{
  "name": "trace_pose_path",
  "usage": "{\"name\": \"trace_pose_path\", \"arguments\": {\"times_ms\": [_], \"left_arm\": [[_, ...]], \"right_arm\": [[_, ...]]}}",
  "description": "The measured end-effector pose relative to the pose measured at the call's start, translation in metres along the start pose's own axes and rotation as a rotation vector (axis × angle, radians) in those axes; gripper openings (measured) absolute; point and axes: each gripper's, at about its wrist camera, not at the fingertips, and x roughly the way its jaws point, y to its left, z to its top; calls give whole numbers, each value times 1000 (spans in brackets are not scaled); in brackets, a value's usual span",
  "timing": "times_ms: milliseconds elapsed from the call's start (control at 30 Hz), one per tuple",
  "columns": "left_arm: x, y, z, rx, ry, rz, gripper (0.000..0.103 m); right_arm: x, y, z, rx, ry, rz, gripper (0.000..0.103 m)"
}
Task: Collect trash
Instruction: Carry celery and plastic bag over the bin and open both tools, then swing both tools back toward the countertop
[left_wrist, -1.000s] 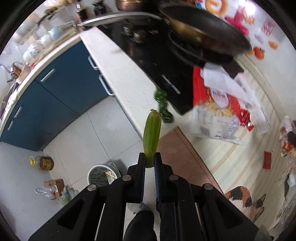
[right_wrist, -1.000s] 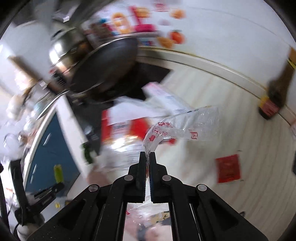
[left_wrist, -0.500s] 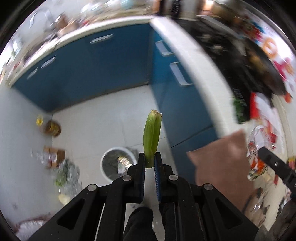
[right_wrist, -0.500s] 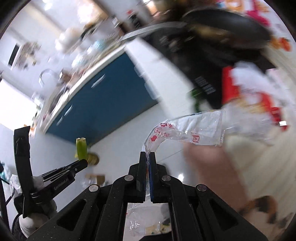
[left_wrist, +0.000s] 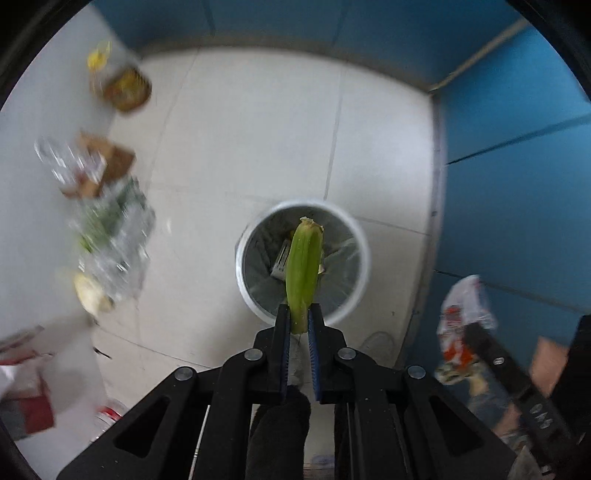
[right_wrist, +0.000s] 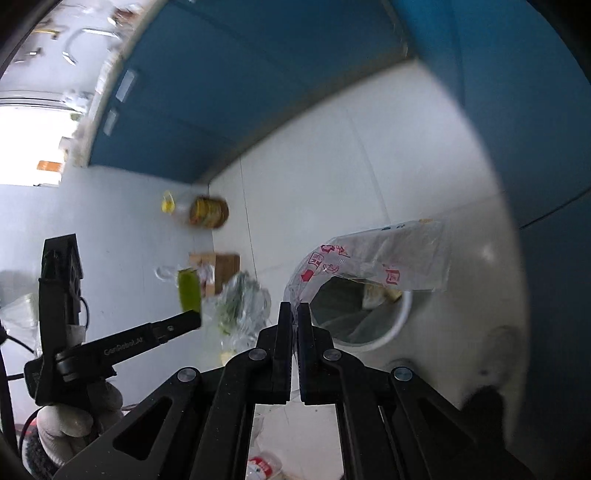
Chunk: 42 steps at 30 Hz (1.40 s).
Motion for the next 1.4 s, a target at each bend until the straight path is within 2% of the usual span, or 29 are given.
{"name": "trace_pose_path", "arguments": {"times_ms": [133, 200, 267, 367, 400, 433, 467, 500, 533, 600, 667, 700, 733, 800, 1000, 1233, 1400], "left_arm": [[110, 30, 15, -63, 103, -70, 7], [150, 37, 19, -68, 141, -59, 11], [182, 45, 18, -80, 173, -50, 12], [199, 57, 15, -91, 168, -25, 16], [199, 60, 15, -90, 160, -12, 31], [197, 66, 13, -92, 143, 5, 66], [192, 68, 11, -85, 130, 28, 88], [185, 67, 8, -73, 115, 47, 103], [177, 62, 12, -67, 95, 65, 103], [159, 63, 7, -42, 66, 103, 103], [136, 65, 0, -25, 19, 143, 103], [118, 64, -5, -13, -11, 177, 103], [105, 62, -8, -9, -35, 198, 103], [70, 60, -20, 1, -92, 238, 103], [-32, 43, -59, 16, -175, 244, 103], [-164, 14, -111, 75, -280, 211, 103], [-243, -3, -146, 112, -328, 180, 103]], "right_arm": [[123, -42, -3, -15, 80, -10, 2], [163, -59, -6, -18, 115, -17, 2], [206, -70, -14, -29, 175, -28, 2], [239, -82, -16, -43, 229, -87, 10], [246, -83, -18, -48, 241, -108, 26], [249, -82, -20, -50, 238, -126, 45], [250, -79, -21, -55, 232, -131, 52], [249, -76, -22, -62, 226, -145, 57], [246, -72, -24, -70, 219, -155, 57], [234, -62, -24, -91, 199, -192, 59], [216, -48, -23, -136, 169, -260, 72], [202, -43, -22, -160, 156, -309, 85], [188, -34, -21, -178, 142, -348, 95], [155, -25, -20, -206, 124, -420, 100], [47, 28, -30, -273, 49, -552, 102], [-102, 108, -49, -316, -58, -568, 102], [-190, 150, -66, -327, -118, -560, 102]]}}
